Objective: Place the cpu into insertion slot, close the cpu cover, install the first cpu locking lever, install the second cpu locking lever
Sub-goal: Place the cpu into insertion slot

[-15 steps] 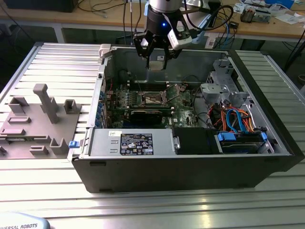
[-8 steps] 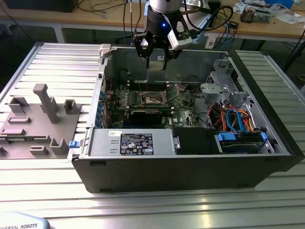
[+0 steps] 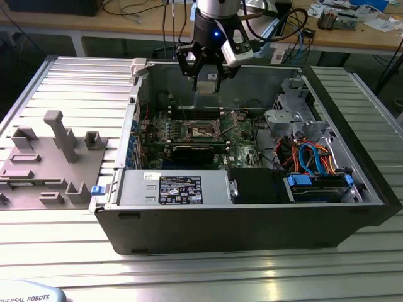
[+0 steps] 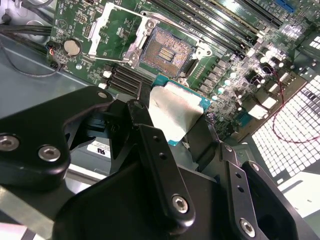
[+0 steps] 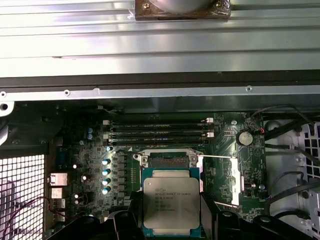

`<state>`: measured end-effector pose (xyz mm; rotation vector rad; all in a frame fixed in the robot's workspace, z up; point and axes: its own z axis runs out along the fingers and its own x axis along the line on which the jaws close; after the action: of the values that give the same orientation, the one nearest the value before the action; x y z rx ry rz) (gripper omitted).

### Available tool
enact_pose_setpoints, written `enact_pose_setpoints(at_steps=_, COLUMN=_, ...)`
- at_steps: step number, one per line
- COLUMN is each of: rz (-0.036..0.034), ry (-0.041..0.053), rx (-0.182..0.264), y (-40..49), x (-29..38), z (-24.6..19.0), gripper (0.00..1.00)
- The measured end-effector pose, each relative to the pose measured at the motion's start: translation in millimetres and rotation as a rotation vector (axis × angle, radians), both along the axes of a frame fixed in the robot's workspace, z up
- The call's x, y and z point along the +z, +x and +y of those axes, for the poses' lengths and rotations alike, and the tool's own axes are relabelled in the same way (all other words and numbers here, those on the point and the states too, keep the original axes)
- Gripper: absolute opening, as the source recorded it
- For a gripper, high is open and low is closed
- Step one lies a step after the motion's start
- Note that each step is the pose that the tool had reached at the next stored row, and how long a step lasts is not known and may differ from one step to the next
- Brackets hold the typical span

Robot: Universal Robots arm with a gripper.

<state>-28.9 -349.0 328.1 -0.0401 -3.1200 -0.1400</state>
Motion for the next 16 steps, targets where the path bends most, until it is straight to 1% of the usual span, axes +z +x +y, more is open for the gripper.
enact_pose_setpoints(at_steps=13, rz=0.0, ry=0.0, rx=0.0, y=0.0, x=-2.8, z=0.0, gripper=0.54)
enact_pose_setpoints(at_steps=15, rz=0.0, ry=0.0, rx=0.0, y=0.0, x=-6.5, z=0.0, gripper=0.54)
enact_pose_setpoints(at_steps=16, rz=0.0, ry=-0.0001, rx=0.0, y=0.0, x=-6.6, z=0.0, gripper=0.54)
